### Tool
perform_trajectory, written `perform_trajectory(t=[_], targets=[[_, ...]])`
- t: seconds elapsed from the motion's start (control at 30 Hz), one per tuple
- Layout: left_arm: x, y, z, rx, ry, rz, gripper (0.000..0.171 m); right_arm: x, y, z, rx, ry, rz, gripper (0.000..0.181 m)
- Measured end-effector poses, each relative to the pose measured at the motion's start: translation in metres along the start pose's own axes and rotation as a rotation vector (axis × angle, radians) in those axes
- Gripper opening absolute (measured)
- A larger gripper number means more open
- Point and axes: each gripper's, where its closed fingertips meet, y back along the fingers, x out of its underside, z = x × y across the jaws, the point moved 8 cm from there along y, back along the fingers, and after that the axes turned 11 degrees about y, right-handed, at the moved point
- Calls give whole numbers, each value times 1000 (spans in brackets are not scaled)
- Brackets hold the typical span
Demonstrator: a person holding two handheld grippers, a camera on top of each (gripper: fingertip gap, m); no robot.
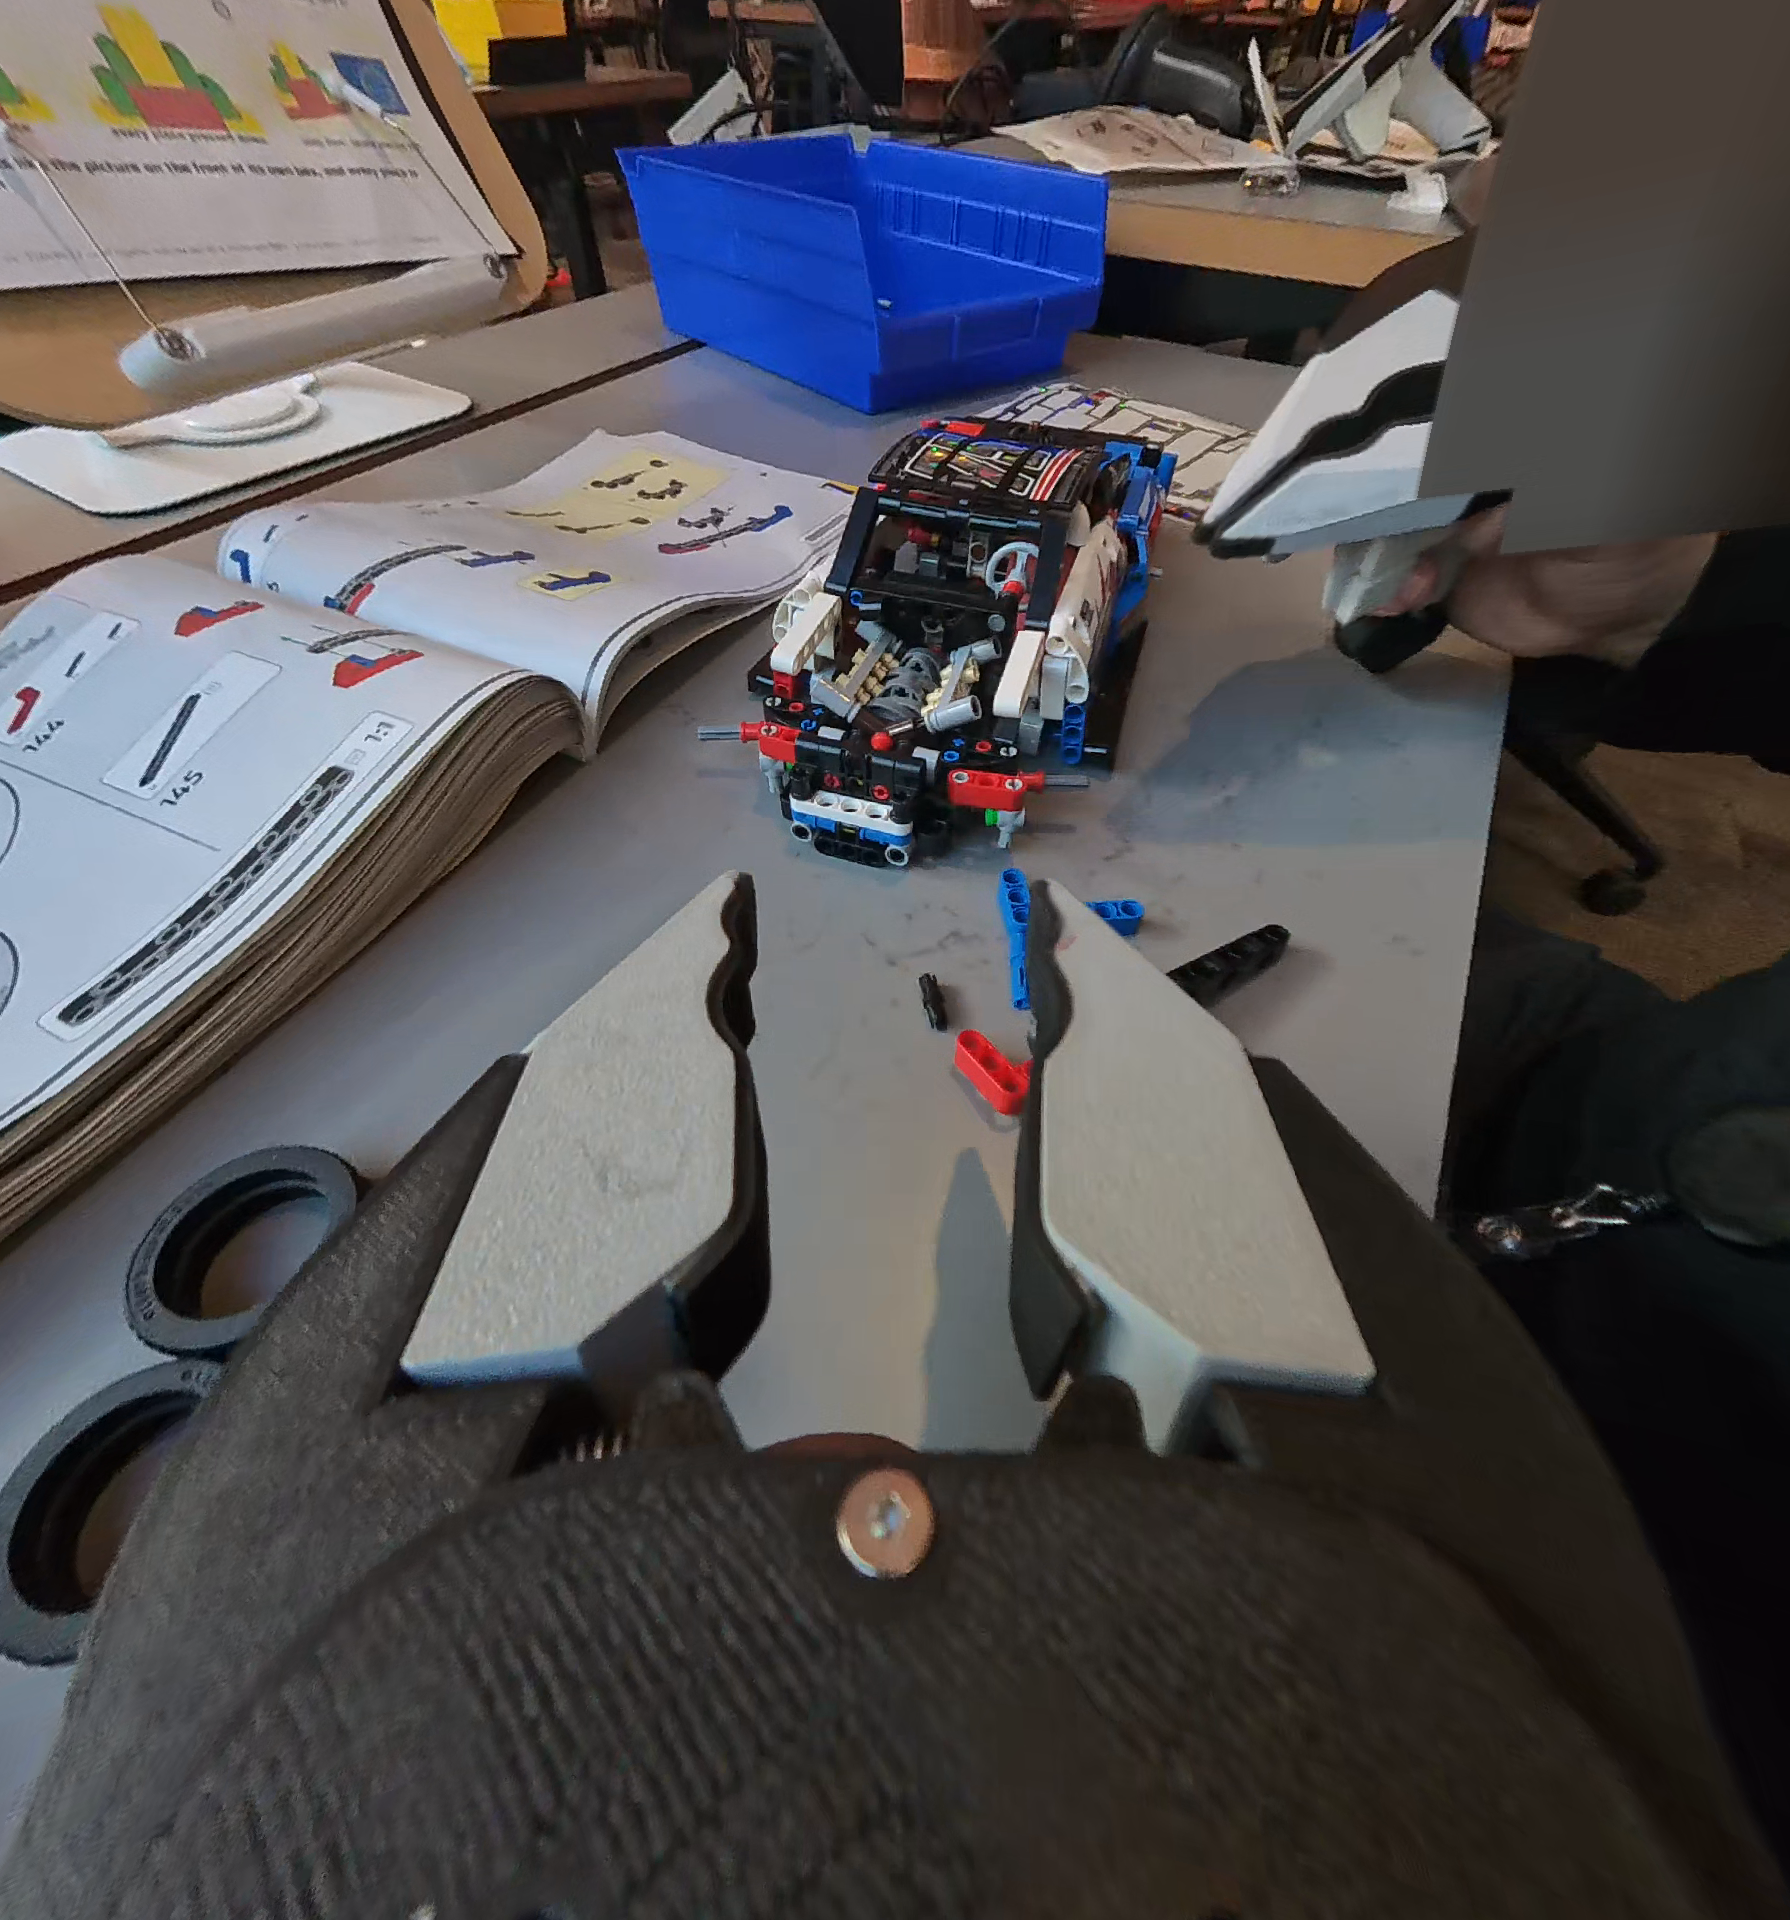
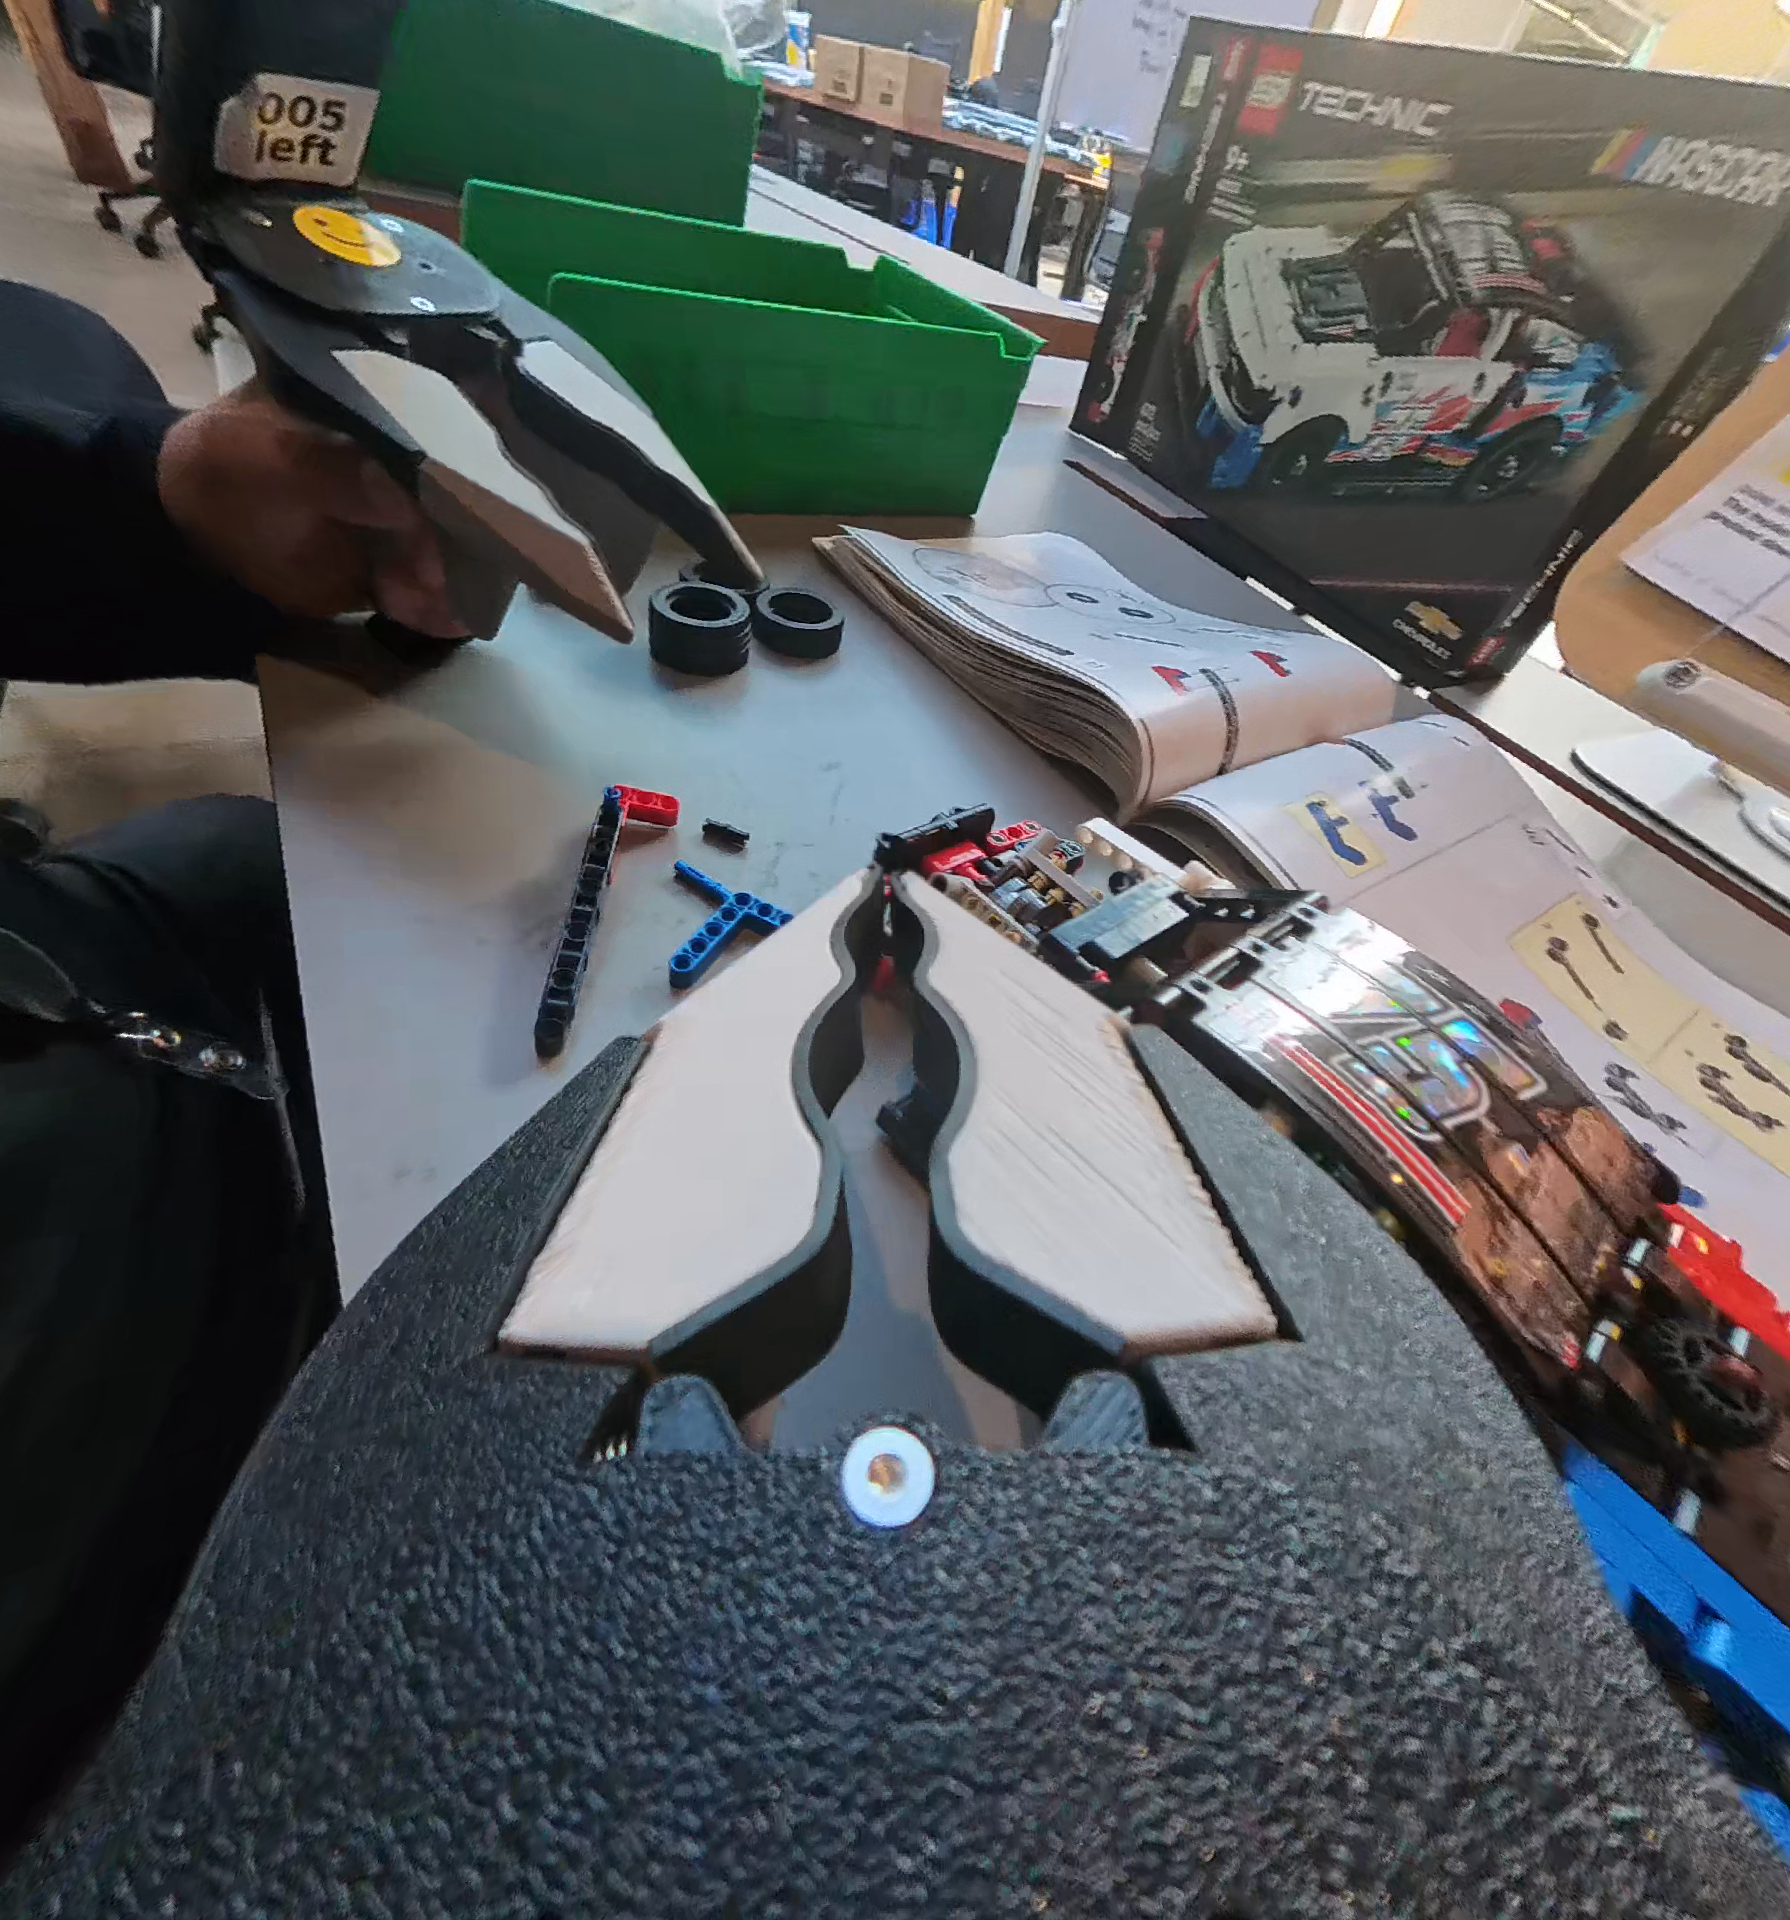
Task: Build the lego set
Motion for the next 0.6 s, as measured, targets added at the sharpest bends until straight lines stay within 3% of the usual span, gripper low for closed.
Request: perform_trajectory(t=[0.6], targets=[[-1, -2, -2, 16, -35, -19, 47, 2, -14, 10, 3, 49, 10, 0]])
